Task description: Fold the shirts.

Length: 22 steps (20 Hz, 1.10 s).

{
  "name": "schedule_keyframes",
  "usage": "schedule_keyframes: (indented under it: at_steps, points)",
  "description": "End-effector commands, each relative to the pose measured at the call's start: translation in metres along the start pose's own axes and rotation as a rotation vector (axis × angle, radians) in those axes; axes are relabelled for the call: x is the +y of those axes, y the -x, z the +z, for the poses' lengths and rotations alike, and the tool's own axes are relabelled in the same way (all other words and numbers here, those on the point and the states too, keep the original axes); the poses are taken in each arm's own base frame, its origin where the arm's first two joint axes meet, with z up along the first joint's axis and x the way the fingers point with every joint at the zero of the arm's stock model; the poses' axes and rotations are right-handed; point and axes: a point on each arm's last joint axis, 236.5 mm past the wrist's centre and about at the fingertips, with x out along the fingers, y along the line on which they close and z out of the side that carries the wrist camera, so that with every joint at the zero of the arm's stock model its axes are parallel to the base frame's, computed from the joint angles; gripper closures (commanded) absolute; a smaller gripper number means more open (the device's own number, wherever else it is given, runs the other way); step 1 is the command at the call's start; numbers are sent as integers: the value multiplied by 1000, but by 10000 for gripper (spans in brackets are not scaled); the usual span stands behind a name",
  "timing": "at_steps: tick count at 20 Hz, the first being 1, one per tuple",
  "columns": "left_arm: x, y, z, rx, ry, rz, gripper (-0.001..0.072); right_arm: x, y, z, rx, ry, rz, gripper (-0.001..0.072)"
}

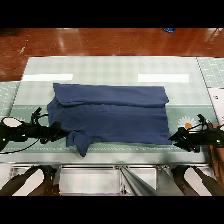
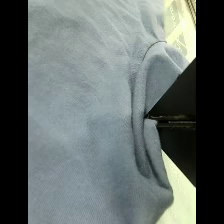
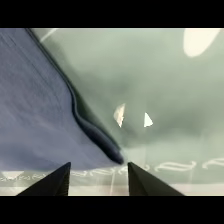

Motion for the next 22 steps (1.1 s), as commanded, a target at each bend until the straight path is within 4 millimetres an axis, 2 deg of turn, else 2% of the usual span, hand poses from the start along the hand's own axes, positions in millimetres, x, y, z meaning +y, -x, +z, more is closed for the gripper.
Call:
schedule_keyframes:
  at_steps: [1, 4, 5, 6, 7, 11, 13, 15, 17, 19, 22]
  points:
    - [0, 0, 2, -7, -6, 0, 690, 17, -10, 15, -21, -13, 83, 305]
    - [-1, 0, 2, -8, -4, -3, 689, 39, -28, 22, -23, 27, 117, 310]
    - [-1, 1, 3, -9, -6, -3, 690, 50, -32, 25, -27, 46, 138, 367]
    - [-3, 3, 5, -15, -12, -5, 690, 62, -32, 27, -29, 99, 165, 549]
    - [-7, 8, 13, -35, -24, -7, 690, 73, -28, 29, -36, 160, 183, 684]
    - [-43, 49, 56, -137, -118, -35, 690, 98, 9, 52, -83, 285, 186, 687]
    - [-60, 72, 82, -206, -149, -43, 690, 117, 31, 74, -154, 326, 197, 688]
    - [-77, 85, 108, -232, -144, -67, 689, 137, 47, 96, -191, 341, 232, 687]
    - [-105, 92, 134, -240, -146, -135, 690, 155, 56, 119, -203, 339, 273, 687]
    - [-130, 92, 159, -234, -157, -175, 690, 167, 56, 141, -202, 337, 297, 687]
    - [-153, 71, 188, -168, -185, -178, 690, 178, 46, 168, -203, 344, 295, 687]
